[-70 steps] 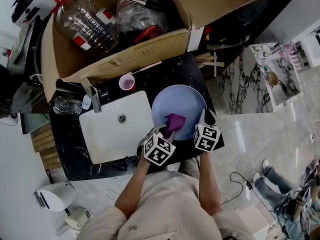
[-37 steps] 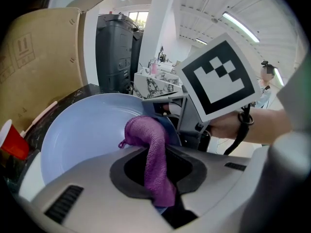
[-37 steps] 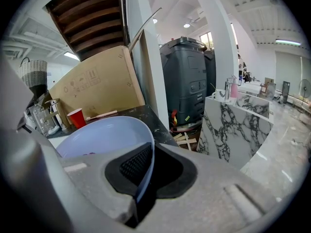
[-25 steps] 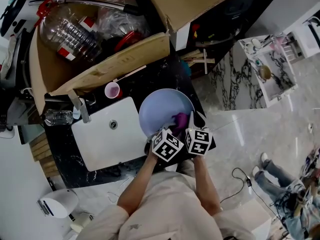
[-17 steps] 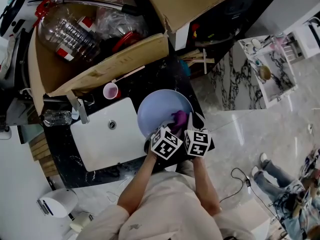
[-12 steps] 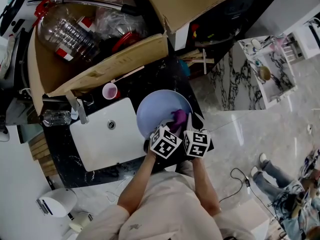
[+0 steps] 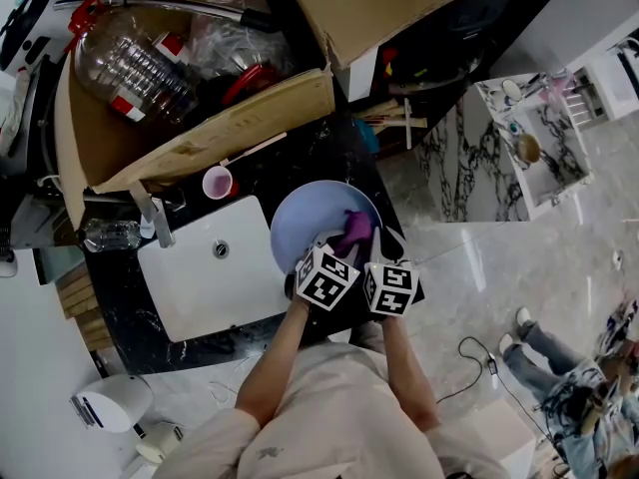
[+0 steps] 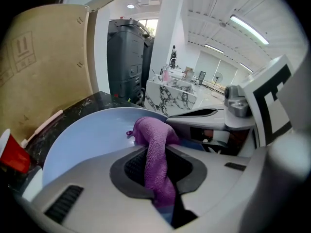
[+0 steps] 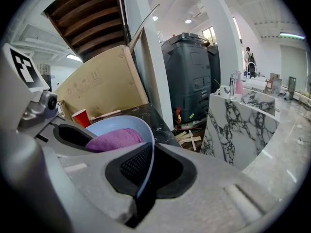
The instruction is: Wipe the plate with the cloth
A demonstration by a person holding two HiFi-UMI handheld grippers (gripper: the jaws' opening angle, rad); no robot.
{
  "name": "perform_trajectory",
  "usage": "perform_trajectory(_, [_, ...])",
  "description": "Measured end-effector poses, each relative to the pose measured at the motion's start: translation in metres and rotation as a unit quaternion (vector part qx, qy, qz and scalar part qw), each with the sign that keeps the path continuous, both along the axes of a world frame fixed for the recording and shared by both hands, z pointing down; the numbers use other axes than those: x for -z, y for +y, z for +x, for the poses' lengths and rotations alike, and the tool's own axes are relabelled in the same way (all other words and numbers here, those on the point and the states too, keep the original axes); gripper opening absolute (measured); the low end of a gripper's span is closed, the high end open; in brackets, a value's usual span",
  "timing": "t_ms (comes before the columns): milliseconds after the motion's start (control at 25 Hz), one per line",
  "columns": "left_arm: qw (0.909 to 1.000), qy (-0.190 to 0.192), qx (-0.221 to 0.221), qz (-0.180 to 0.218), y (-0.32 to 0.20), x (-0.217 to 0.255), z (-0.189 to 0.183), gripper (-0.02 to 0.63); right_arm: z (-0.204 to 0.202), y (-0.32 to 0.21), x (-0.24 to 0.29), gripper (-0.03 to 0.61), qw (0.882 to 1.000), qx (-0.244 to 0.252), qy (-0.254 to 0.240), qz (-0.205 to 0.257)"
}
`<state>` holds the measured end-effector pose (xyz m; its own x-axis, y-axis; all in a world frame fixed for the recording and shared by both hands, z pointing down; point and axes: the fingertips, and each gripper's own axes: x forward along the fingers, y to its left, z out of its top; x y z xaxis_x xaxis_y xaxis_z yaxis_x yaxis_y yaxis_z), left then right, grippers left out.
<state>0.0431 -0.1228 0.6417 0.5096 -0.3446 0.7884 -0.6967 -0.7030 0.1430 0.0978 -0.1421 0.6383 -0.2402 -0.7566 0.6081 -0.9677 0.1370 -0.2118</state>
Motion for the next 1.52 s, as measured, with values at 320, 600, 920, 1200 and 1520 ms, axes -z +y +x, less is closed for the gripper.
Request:
perform_trajectory(320, [0.9997,-0.001,0.02,0.012,-0.013,0.001,-0.006,0.06,0.0,0.0,0.0,0.025,1.0,0.0,0.0,0.0])
perform_trajectory(600, [0.999,-0.005,0.04,0.02,-0.023,0.0,-0.016,0.06,0.0,0.0,-0.001,0.025,1.0,-0.001,0.0,0.0])
perform_trajectory(920, [0.9955,-0.024,0.086,0.03,-0.036,0.002,-0.038,0.058,0.0,0.0,-0.002,0.025,1.0,-0.002,0.001,0.001])
perform_trajectory(1200, [0.9913,-0.041,0.121,0.029,-0.042,0.002,-0.066,0.06,0.001,0.0,-0.002,0.025,1.0,-0.004,0.003,0.001])
perform_trajectory(1520, [0.9882,-0.065,0.137,0.021,-0.035,0.003,-0.088,0.06,0.001,-0.001,-0.002,0.025,1.0,-0.006,0.005,0.001])
